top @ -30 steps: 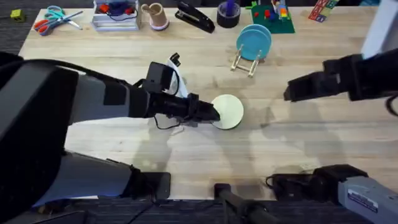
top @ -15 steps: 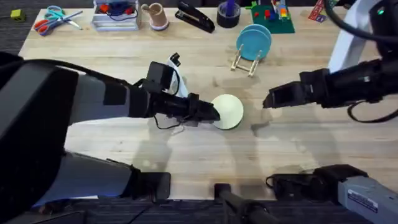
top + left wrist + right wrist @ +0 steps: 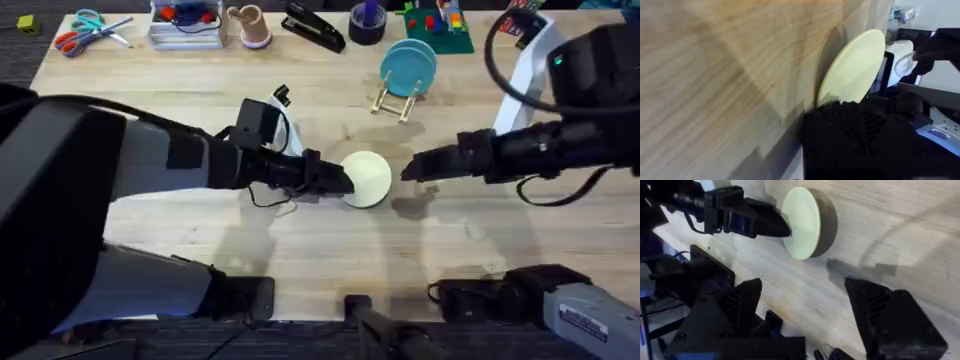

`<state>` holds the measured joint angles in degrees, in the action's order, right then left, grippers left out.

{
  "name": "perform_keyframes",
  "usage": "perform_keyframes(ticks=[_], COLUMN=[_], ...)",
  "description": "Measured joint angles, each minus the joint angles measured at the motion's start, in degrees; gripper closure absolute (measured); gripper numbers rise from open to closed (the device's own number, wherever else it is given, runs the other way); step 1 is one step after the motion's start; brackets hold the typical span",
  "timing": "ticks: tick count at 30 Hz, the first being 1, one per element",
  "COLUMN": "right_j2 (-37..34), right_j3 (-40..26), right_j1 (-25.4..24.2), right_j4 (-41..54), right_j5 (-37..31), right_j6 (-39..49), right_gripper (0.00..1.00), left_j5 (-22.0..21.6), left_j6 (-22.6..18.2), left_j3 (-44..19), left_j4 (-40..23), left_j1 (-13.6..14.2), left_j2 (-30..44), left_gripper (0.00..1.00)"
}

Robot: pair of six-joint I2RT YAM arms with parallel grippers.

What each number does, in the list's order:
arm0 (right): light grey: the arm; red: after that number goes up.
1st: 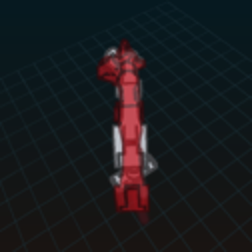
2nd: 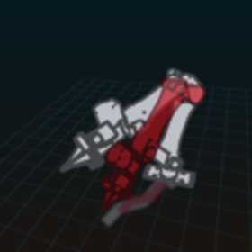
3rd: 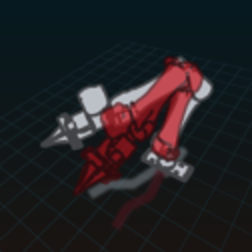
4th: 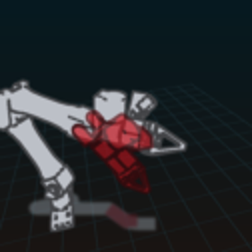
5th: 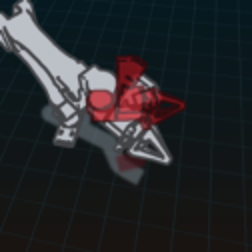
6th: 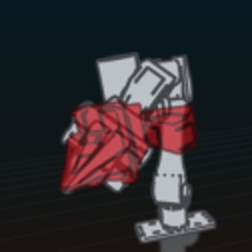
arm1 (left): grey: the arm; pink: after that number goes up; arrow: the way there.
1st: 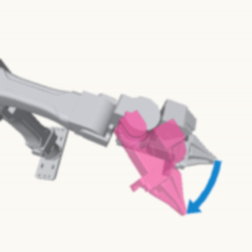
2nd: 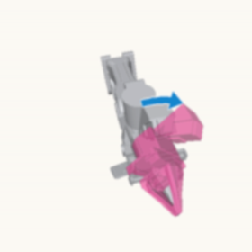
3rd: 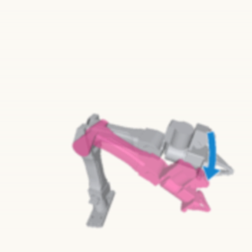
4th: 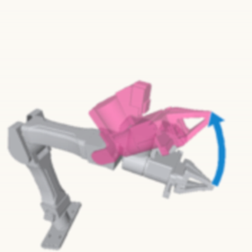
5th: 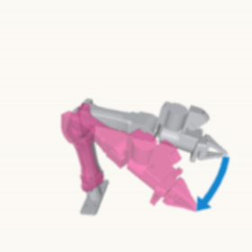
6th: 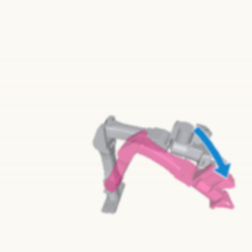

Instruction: Pick up the plates from the table one by one and place each into a slot on the dish rack.

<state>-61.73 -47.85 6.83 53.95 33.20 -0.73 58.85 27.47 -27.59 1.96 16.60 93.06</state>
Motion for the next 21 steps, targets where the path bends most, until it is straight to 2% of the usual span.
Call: perform_keyframes(ticks=[6,21], right_j2=[-3.19,-16.52], right_j3=[2.79,3.03], right_j1=[0.00,0.00], right_j4=[-4.00,-13.32], right_j5=[2.17,7.59], right_j6=[-0.44,-0.49], right_gripper=[0.007,0.008], left_j5=[0.00,-0.58], left_j6=[0.02,0.92], left_j3=[0.00,-0.24], left_j4=[0.00,-0.02], left_j1=[0.00,0.44], left_j2=[-0.02,-0.02], left_gripper=[0.959,0.960])
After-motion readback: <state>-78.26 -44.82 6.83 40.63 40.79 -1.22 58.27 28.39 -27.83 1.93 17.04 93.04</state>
